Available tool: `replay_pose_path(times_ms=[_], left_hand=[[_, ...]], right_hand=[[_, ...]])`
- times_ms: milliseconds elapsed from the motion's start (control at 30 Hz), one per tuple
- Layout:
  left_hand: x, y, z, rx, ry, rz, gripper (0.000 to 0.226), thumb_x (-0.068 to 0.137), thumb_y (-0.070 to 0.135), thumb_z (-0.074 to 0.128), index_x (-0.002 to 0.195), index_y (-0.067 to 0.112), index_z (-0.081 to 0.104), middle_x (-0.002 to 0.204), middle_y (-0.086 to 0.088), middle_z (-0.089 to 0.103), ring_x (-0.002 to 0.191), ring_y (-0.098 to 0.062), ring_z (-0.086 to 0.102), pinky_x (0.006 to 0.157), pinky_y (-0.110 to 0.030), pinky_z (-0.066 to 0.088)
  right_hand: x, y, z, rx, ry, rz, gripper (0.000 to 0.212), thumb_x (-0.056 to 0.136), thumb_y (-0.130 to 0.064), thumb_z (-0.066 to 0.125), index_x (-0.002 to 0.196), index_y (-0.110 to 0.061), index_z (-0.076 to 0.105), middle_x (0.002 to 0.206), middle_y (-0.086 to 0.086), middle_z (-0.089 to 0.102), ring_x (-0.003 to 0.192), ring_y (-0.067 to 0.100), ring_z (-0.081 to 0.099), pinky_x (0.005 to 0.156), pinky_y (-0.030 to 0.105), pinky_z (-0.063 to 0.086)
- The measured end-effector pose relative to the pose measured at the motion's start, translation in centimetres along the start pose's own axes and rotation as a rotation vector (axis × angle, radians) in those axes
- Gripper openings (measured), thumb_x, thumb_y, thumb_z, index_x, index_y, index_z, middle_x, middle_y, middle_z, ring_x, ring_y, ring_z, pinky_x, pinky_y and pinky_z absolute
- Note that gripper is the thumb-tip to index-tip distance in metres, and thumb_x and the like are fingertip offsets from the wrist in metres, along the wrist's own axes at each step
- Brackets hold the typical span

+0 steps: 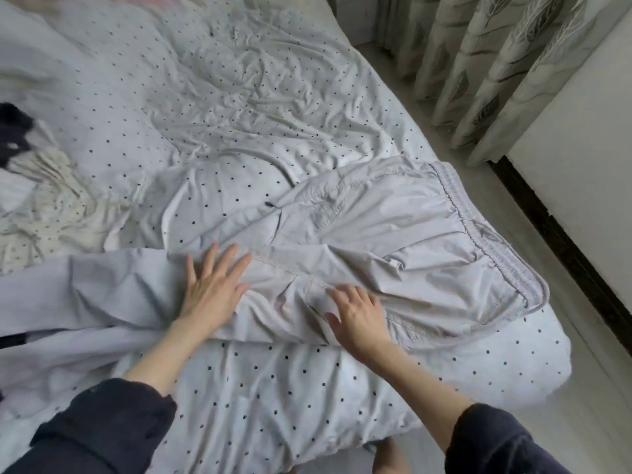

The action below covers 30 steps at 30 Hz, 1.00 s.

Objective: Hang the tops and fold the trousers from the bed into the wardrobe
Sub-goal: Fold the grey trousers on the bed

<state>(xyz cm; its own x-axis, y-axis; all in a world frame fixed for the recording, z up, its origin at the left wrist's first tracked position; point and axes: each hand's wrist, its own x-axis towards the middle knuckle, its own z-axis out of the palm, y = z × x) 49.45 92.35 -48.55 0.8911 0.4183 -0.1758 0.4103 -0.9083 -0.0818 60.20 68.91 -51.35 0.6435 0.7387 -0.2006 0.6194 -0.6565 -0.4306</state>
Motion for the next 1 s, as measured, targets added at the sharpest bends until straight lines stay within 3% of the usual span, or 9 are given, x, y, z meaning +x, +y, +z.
replay_pose_path(times_ms=[100,167,267,333,433,533,733,867,1000], left_hand=[[0.3,-3.0,-0.8,-0.028,-0.107,0.066,0.032,0.085,0.030,0.063,0.116,0.027,0.060,0.121,0.005,0.058,0.123,-0.017,0.046,0.109,-0.055,0.003],[-2.0,-4.1,-1.3,-0.077,-0.136,0.224,0.017,0.075,0.027,0.072,0.090,0.026,0.064,0.094,0.007,0.064,0.100,-0.016,0.060,0.104,-0.045,0.022],[-6.9,-4.8,-0.6,-0.203,-0.073,0.347,0.039,0.047,0.030,0.089,0.068,0.025,0.057,0.066,0.008,0.059,0.064,-0.015,0.064,0.065,-0.032,0.050],[-10.5,-4.7,-0.3,-0.246,-0.165,0.323,0.032,0.064,0.034,0.082,0.082,0.022,0.060,0.081,0.003,0.060,0.074,-0.017,0.065,0.062,-0.029,0.050],[-14.3,-5.9,1.0,-0.192,-0.439,0.237,0.029,0.094,0.034,0.047,0.117,0.017,0.052,0.126,-0.002,0.050,0.111,-0.022,0.053,0.087,-0.034,0.043],[-15.2,-7.7,1.0,-0.123,-0.531,0.161,0.028,0.097,0.031,0.039,0.115,0.016,0.054,0.128,-0.005,0.053,0.115,-0.026,0.053,0.088,-0.035,0.043],[-10.8,-11.5,-0.3,-0.345,-0.047,-0.124,0.025,0.097,0.022,0.041,0.118,0.017,0.054,0.121,-0.003,0.056,0.105,-0.025,0.057,0.078,-0.034,0.049],[-7.1,-16.4,2.1,-0.461,-0.056,-0.276,0.039,0.094,0.024,0.051,0.132,0.019,0.043,0.130,-0.003,0.048,0.115,-0.024,0.050,0.087,-0.036,0.047],[-5.6,-18.7,5.5,-0.517,-0.143,-0.260,0.033,0.092,0.022,0.056,0.123,0.014,0.055,0.124,0.000,0.051,0.112,-0.023,0.054,0.086,-0.033,0.046]], right_hand=[[2.5,-3.7,0.3,-0.022,-0.004,0.016,0.056,0.093,-0.043,0.048,0.142,-0.020,0.034,0.145,0.000,0.037,0.130,0.025,0.037,0.102,0.041,0.030],[3.3,-6.9,0.6,-0.097,-0.059,0.024,0.063,0.091,-0.045,0.050,0.145,-0.023,0.026,0.148,-0.002,0.031,0.134,0.023,0.031,0.104,0.041,0.027],[2.9,-10.0,1.2,-0.184,-0.125,0.018,0.045,0.092,-0.038,0.050,0.135,-0.024,0.045,0.138,0.002,0.042,0.130,0.024,0.034,0.104,0.041,0.023],[1.3,-11.2,2.2,-0.239,-0.201,-0.028,0.029,0.094,-0.027,0.045,0.118,-0.020,0.061,0.124,0.005,0.053,0.123,0.024,0.042,0.102,0.037,0.022],[-2.0,-12.1,3.5,-0.309,-0.337,-0.049,0.028,0.095,-0.017,0.041,0.113,-0.015,0.062,0.119,0.005,0.057,0.117,0.021,0.049,0.097,0.030,0.027],[-3.4,-12.4,3.8,-0.326,-0.473,0.021,0.033,0.098,-0.030,0.039,0.118,-0.012,0.058,0.122,0.009,0.058,0.115,0.026,0.053,0.095,0.031,0.035],[1.0,-15.1,1.6,-0.217,-0.224,0.016,0.035,0.100,-0.034,0.037,0.110,-0.013,0.063,0.113,0.009,0.063,0.107,0.031,0.057,0.083,0.032,0.041],[7.7,-16.5,1.0,-0.132,0.025,-0.094,0.028,0.097,-0.022,0.046,0.116,-0.013,0.063,0.115,0.011,0.061,0.112,0.032,0.052,0.088,0.037,0.039],[15.1,-17.7,1.5,-0.240,-0.060,-0.194,0.035,0.097,-0.028,0.043,0.130,-0.023,0.053,0.133,0.003,0.050,0.127,0.024,0.040,0.100,0.037,0.030]])
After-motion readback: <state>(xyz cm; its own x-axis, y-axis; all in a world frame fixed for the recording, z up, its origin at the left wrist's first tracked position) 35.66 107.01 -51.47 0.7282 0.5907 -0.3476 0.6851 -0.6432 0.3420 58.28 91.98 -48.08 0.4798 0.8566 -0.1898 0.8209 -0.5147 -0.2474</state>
